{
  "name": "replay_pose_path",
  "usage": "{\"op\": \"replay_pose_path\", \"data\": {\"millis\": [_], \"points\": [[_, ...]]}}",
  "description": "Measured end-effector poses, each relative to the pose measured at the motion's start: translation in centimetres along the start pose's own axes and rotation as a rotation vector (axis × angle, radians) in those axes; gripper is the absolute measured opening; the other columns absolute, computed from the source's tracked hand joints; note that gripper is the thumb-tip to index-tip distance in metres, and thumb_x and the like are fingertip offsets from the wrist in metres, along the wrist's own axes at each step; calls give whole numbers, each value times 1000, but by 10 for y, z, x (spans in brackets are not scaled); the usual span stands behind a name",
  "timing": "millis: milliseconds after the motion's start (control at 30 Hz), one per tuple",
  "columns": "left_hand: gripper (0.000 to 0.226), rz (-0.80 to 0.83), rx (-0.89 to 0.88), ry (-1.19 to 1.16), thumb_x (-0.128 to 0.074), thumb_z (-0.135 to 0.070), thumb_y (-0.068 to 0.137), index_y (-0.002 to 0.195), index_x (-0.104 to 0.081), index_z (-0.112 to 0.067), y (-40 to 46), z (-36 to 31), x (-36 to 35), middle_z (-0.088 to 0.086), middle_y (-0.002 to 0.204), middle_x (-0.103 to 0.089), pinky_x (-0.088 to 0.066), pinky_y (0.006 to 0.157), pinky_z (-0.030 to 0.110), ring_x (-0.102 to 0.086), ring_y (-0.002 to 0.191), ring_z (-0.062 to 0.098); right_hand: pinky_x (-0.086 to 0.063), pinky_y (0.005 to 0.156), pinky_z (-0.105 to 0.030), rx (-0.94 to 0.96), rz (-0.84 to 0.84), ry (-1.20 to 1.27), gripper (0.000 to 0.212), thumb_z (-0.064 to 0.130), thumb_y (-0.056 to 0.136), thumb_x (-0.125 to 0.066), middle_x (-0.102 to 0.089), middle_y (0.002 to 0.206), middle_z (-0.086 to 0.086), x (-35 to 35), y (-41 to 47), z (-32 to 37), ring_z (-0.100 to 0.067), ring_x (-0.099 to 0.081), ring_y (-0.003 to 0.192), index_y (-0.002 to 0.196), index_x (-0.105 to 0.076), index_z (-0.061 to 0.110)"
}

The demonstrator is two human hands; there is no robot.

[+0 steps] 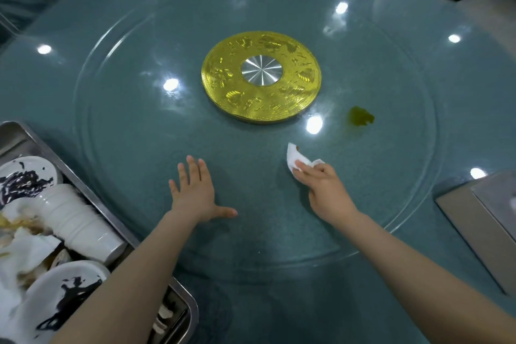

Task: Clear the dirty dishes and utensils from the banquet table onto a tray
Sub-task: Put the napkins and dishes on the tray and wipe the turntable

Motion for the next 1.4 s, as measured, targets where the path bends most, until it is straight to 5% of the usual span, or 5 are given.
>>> {"op": "replay_pose_path", "data": {"millis": [167, 467, 700, 1067, 1400], "points": [[146, -17, -33, 41, -72, -71, 57, 145, 27, -10, 9, 25, 15, 12, 152, 33, 1, 115, 55, 24, 142, 33, -57, 71, -35, 202, -68, -108, 59, -27, 43, -69, -71, 106, -9, 22, -25, -7, -37, -64, 75, 94, -75, 3], [126, -150, -99, -71, -78, -48, 69, 150, 13, -15, -2, 30, 21, 3, 160, 14, 0, 116, 48, 13, 146, 23, -30, 95, -22, -287, -151, 19, 58, -22, 70, -43, -57, 132, -9, 19, 24, -29, -32, -54, 115, 116, -66, 6], [114, -177, -254, -268, -71, -42, 79, 150, 14, -14, -35, -15, -3, -2, 159, 17, -12, 117, 31, 5, 147, 13, -17, 100, -17, -33, -23, 61, 57, -6, 77, -45, -47, 142, -3, -19, 76, 70, -15, -43, 127, 131, -50, 12], [126, -149, -207, -422, -73, -54, 71, 148, 18, -12, -51, -32, -24, 2, 158, 21, 0, 116, 29, 16, 145, 15, -45, 85, -19, 332, -32, 198, 58, -24, 50, -63, -72, 105, -5, -20, -7, 70, -23, -58, 88, 100, -74, 4], [133, -154, -155, -91, -58, -75, 68, 144, 26, -4, -44, -21, -32, 12, 153, 31, 7, 116, 36, 23, 143, 26, -47, 84, -47, 18, -179, -76, 54, -33, 50, -64, -72, 99, -15, 37, -33, -58, -42, -64, 80, 91, -75, 0]]}}
Point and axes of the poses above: each hand's wrist, its own y-axis towards the middle knuckle, its own x-axis out of the back of the hand, z = x × y, the point moved 5 cm from there along y, towards the middle knuckle
